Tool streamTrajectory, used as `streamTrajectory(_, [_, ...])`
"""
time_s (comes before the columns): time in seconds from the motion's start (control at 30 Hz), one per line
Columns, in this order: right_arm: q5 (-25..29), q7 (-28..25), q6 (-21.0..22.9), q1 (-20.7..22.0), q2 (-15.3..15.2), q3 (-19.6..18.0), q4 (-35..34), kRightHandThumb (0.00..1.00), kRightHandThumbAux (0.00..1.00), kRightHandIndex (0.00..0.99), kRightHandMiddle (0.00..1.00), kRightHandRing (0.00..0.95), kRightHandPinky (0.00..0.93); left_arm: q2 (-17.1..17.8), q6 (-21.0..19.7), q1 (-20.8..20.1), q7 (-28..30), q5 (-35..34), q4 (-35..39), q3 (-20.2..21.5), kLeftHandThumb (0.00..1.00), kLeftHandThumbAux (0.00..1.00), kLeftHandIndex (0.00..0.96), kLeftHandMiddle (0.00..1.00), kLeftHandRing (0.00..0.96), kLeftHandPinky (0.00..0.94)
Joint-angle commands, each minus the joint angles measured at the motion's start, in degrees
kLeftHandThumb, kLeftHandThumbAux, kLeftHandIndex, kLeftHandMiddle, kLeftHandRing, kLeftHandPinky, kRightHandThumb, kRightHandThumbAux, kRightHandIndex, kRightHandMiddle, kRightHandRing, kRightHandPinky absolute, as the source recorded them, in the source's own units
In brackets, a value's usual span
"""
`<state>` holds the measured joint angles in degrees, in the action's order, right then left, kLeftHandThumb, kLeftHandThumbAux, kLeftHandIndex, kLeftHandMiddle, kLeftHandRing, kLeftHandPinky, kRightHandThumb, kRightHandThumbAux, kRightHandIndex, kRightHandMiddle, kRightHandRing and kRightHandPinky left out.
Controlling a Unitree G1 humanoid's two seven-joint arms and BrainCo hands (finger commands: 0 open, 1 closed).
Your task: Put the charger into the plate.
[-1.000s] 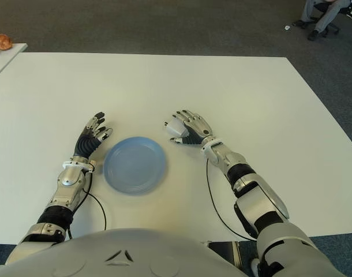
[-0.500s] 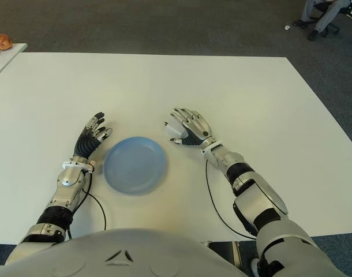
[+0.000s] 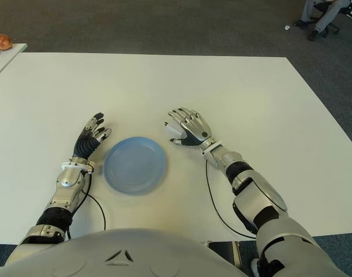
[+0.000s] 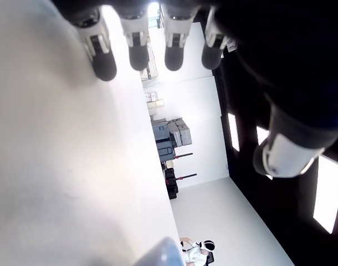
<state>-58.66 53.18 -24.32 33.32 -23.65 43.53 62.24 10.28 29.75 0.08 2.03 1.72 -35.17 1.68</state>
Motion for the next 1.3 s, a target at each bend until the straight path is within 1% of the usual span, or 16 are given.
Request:
streamTrajectory(0.03, [0.74, -2.1, -0.89, -0.27, 0.16, 0.11, 1.26, 0.249, 0.492, 0.048, 0.194, 0.238, 0.314, -0.29, -3.69, 4.72, 0.29, 0.84, -3.38, -0.34, 0.0, 0.549, 0.061, 0.048, 0.045, 0.05])
streamTrajectory(0.17, [1.95, -3.43, -1.9, -0.34, 0.25, -0.34, 1.39, 0.28, 0.501, 0.062, 0.212, 0.261, 0.344, -0.31, -3.8, 4.78, -0.02, 1.02, -3.22, -0.31, 0.0, 0.546, 0.069, 0.054, 0.053, 0.066])
streamTrajectory(0.27, [3.33, -4.43, -2.87, -0.49, 0.33, -1.07, 1.41, 0.315, 0.503, 0.093, 0.235, 0.289, 0.378, -0.45, -3.56, 4.79, -0.04, 0.99, -3.23, -0.21, 0.0, 0.549, 0.077, 0.061, 0.06, 0.073])
streamTrajectory(0.3, [3.71, -4.74, -3.16, -0.54, 0.36, -1.28, 1.41, 0.333, 0.505, 0.123, 0.255, 0.311, 0.408, -0.48, -3.49, 4.79, -0.03, 0.97, -3.24, -0.18, 0.0, 0.552, 0.078, 0.063, 0.063, 0.074])
streamTrajectory(0.33, [4.19, -5.17, -3.49, -0.59, 0.4, -1.58, 1.43, 0.34, 0.505, 0.133, 0.262, 0.319, 0.419, -0.54, -3.35, 4.78, 0.0, 0.89, -3.29, -0.12, 0.0, 0.553, 0.079, 0.064, 0.064, 0.074])
streamTrajectory(0.37, [4.51, -5.49, -3.71, -0.63, 0.43, -1.79, 1.43, 0.359, 0.508, 0.169, 0.301, 0.354, 0.455, -0.58, -3.25, 4.77, 0.02, 0.83, -3.33, -0.09, 0.0, 0.555, 0.08, 0.065, 0.066, 0.075])
streamTrajectory(0.43, [5.31, -6.5, -4.11, -0.71, 0.51, -2.28, 1.49, 0.388, 0.515, 0.218, 0.354, 0.402, 0.496, -0.66, -3.13, 4.76, 0.05, 0.72, -3.38, -0.02, 0.0, 0.56, 0.08, 0.068, 0.068, 0.077])
streamTrajectory(0.63, [7.11, -8.73, -3.39, -1.2, 1.17, -3.45, 1.97, 0.455, 0.54, 0.318, 0.462, 0.481, 0.524, -0.74, -2.81, 4.47, 0.14, 0.59, -3.93, 0.14, 0.0, 0.568, 0.078, 0.078, 0.076, 0.083])
streamTrajectory(0.83, [9.47, -11.43, -3.48, -1.9, 1.58, -5.25, 1.28, 0.507, 0.555, 0.363, 0.523, 0.518, 0.518, -0.88, -1.96, 4.34, 0.22, 0.42, -4.44, 0.27, 0.0, 0.566, 0.078, 0.082, 0.08, 0.087])
streamTrajectory(0.97, [10.69, -13.33, -3.68, -2.19, 1.61, -6.1, 0.58, 0.525, 0.554, 0.364, 0.51, 0.499, 0.484, -0.92, -1.99, 4.34, 0.57, 0.18, -4.5, 0.3, 0.0, 0.565, 0.076, 0.078, 0.075, 0.083])
streamTrajectory(1.07, [11.1, -14.25, -3.56, -2.35, 1.63, -6.51, 0.28, 0.529, 0.549, 0.356, 0.482, 0.472, 0.458, -0.95, -1.9, 4.29, 0.71, -0.02, -4.63, 0.32, 0.0, 0.566, 0.076, 0.076, 0.074, 0.085])
streamTrajectory(1.2, [11.25, -14.94, -3.35, -2.4, 1.56, -6.64, -0.09, 0.502, 0.52, 0.33, 0.432, 0.431, 0.422, -0.88, -1.56, 4.25, 0.82, -0.14, -4.78, 0.23, 0.0, 0.568, 0.078, 0.079, 0.076, 0.083])
streamTrajectory(1.3, [11.22, -15.65, -2.93, -2.39, 1.51, -6.65, -0.36, 0.465, 0.494, 0.285, 0.369, 0.377, 0.379, -0.75, -1.44, 4.23, 0.84, 0.0, -4.87, 0.12, 0.0, 0.566, 0.083, 0.082, 0.079, 0.089])
